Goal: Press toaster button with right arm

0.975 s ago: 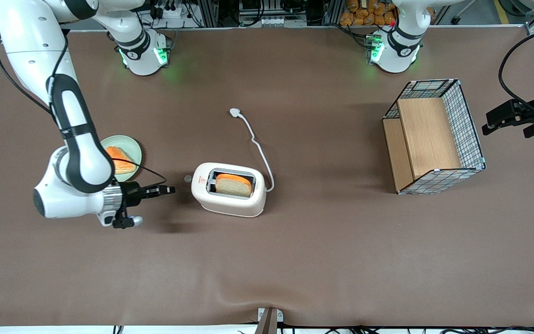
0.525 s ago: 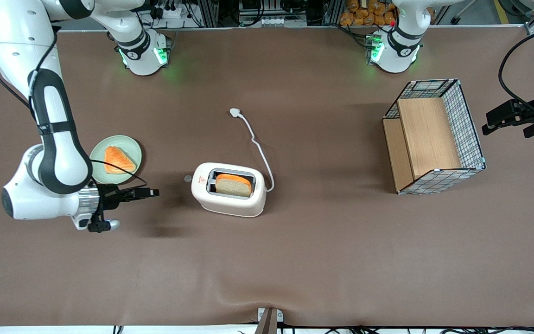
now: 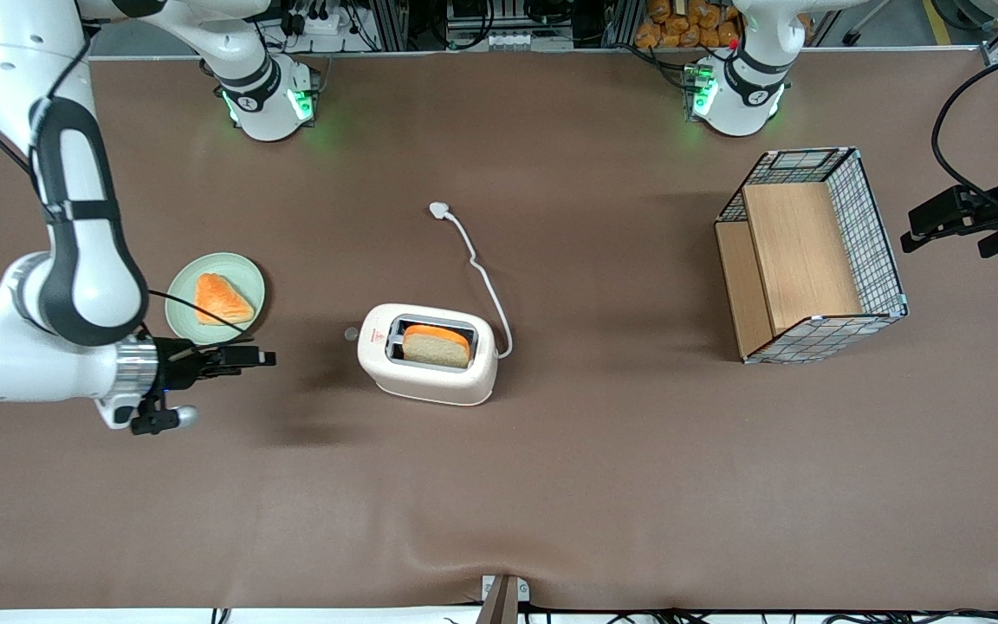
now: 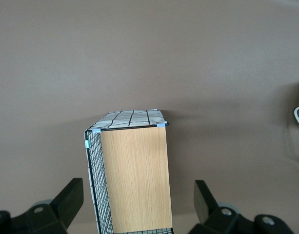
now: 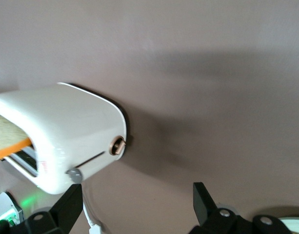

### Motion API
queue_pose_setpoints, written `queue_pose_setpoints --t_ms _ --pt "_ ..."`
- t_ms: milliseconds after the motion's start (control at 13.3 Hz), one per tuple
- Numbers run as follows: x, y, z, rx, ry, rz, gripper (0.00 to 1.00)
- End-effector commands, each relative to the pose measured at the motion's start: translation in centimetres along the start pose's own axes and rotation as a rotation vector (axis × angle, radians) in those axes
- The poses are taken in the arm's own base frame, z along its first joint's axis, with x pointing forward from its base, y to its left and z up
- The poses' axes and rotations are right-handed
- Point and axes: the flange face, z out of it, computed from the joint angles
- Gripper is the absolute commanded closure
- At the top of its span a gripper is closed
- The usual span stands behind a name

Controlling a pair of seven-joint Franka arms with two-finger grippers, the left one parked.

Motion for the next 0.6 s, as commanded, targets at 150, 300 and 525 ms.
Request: queue_pose_setpoints --t_ms 150,300,525 --pt "-4.7 0.3 -9.8 -0.132 -0.006 0.035 0.00" --pt "-7.9 0.9 -14.0 -0.265 -0.036 0.036 0.00" --pt "-13.3 -0.8 -19.2 -0.388 0.005 0.074 0.00"
